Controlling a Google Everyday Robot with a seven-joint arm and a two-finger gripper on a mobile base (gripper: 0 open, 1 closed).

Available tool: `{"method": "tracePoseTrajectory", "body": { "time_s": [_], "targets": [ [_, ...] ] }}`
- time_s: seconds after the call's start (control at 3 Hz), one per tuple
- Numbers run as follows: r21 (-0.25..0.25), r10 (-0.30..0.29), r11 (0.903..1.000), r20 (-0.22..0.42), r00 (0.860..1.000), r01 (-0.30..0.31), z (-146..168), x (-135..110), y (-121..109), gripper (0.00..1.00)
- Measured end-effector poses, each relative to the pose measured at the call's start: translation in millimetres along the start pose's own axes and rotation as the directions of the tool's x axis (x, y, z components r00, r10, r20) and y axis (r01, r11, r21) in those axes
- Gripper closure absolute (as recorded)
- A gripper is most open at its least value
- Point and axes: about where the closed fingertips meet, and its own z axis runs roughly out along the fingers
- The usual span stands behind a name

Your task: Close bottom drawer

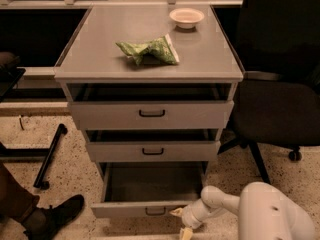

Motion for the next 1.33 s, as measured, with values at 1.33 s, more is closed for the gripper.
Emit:
{"method": "tracePoseTrajectory", "body": {
  "time_s": [1.33],
  "targets": [
    [0.186,-0.093,0.9742,-0.184,0.979,0.128,33,-49,-102,0.00]
  ]
}}
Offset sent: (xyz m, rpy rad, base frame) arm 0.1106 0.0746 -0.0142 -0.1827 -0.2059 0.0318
